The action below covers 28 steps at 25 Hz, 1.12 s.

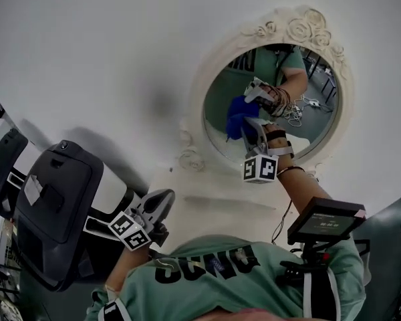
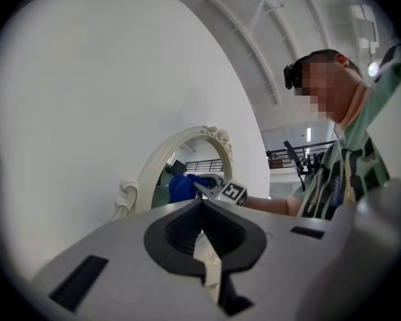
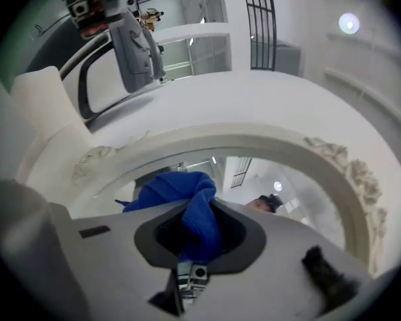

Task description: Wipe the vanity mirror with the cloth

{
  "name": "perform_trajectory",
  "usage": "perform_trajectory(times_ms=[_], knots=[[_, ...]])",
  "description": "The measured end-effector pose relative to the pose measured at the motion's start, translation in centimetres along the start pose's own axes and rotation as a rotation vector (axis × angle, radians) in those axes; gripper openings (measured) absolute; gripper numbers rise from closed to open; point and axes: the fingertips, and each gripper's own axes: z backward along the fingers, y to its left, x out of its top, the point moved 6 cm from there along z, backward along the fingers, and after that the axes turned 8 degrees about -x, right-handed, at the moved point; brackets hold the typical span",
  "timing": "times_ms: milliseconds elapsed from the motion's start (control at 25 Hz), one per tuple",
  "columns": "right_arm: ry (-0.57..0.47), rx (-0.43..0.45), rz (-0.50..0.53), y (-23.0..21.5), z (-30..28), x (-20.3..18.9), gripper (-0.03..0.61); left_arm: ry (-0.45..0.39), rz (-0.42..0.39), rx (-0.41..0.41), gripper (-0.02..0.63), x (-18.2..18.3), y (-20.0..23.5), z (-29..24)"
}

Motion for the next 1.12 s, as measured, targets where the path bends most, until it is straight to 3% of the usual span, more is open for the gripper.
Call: perform_trajectory(times_ms=[240,440,880,1000,1120], knots=[[0.003,-0.305,0.049,-15.9,-1.7,2.4,0.054,-0.029,-0.018,-0.030,0.009,0.5,0.0,-1.1],[0.062,-0.422,0.102,-21.3,-2.9,2.8,0.054,-0.041,-0.022,-0.031,0.009,0.9,0.1,-0.7],[0.092,-0.443,0.241,-18.3,-4.0,2.0,0.051,-0.023,-0.004,-0.017,0.009,0.8,0.7,-0.6],[0.081,-0.385,0.268,-13.3,-3.2,0.9,0.051,-0.004,0.017,-0.004,0.009,0.2,0.6,-0.3],[0.067,-0.276,0.271,-5.5,-2.1,-0.8,0.051,0.023,0.043,0.016,0.009,-0.7,0.8,0.1]])
